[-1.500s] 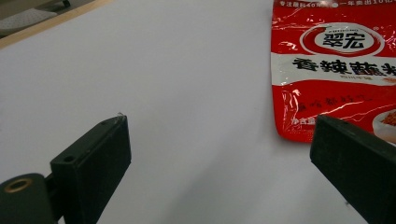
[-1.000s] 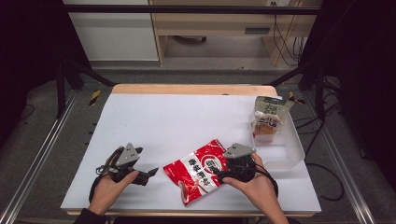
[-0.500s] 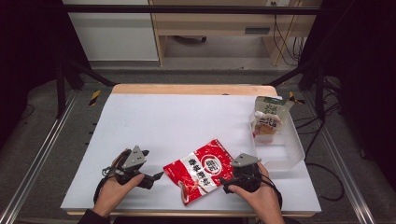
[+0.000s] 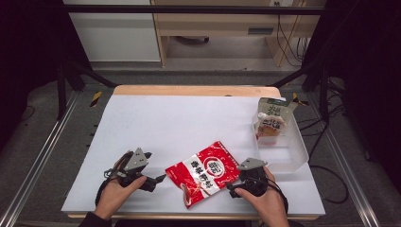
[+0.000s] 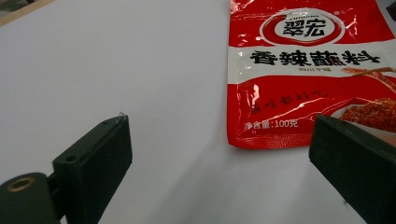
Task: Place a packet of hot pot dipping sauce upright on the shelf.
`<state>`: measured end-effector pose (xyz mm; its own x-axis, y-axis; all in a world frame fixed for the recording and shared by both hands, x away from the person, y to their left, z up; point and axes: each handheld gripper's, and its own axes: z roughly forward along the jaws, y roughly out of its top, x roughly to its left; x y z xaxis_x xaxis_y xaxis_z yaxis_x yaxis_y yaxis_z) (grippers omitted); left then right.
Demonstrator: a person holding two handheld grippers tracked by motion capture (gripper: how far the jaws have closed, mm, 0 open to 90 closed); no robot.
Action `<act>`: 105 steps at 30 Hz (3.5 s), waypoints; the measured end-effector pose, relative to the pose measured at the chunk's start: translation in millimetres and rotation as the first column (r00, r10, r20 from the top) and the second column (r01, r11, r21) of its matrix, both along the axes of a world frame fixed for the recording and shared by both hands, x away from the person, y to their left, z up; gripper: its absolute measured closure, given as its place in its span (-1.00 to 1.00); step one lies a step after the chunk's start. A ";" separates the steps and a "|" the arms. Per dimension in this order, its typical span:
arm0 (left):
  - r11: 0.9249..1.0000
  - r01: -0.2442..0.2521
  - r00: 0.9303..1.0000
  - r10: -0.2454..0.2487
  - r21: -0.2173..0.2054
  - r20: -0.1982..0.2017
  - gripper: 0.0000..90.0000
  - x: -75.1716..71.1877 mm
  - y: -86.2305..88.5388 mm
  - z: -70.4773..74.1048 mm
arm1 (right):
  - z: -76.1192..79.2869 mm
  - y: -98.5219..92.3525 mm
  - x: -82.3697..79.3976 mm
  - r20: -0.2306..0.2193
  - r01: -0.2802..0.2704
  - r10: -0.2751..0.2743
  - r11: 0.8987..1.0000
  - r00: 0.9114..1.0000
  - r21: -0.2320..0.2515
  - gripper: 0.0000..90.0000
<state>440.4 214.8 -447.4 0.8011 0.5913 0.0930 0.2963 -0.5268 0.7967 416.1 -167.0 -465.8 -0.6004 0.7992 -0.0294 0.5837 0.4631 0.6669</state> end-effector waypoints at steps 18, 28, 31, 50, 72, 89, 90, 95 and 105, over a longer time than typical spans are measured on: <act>1.000 -0.007 1.000 0.007 -0.013 -0.008 -0.87 1.2 1.2 -0.1 | -3.2 -0.2 1.1 -0.031 -0.039 0.040 0.999 0.999 0.033 -0.69; 1.000 -0.006 1.000 0.006 -0.019 -0.010 -0.87 1.7 1.1 -0.3 | 1.6 -0.8 1.7 -0.025 -0.051 0.055 0.991 0.998 0.121 -0.41; 1.000 -0.009 1.000 0.009 -0.016 -0.009 -0.87 2.3 1.7 -0.5 | 4.2 0.0 1.1 -0.005 -0.046 0.047 0.992 0.999 0.121 -0.18; 1.000 -0.031 1.000 0.031 0.002 0.005 -0.87 1.9 2.8 -0.7 | 20.6 14.1 10.8 0.092 -0.069 0.064 0.996 0.994 0.054 0.79; 0.999 -0.037 0.999 0.037 0.005 0.005 -0.86 2.7 6.0 -0.9 | 53.9 45.1 42.5 0.157 -0.199 0.195 0.980 0.968 0.006 1.00; 0.995 -0.066 0.993 0.073 -0.074 0.092 -0.80 2.9 21.5 23.8 | 89.5 73.0 46.7 0.244 -0.333 0.329 0.943 0.912 -0.024 1.00; 0.995 -0.069 0.993 0.076 -0.075 0.095 -0.80 3.0 22.8 24.9 | 91.8 75.2 46.4 0.248 -0.339 0.335 0.940 0.909 -0.029 1.00; 0.994 -0.070 0.992 0.079 -0.083 0.099 -0.77 4.2 27.1 30.4 | 100.8 83.1 46.2 0.267 -0.361 0.357 0.932 0.895 -0.039 1.00; 0.994 -0.057 0.989 0.070 -0.096 0.129 -0.72 2.5 34.7 50.3 | 116.5 90.9 42.8 0.301 -0.400 0.389 0.916 0.871 -0.029 1.00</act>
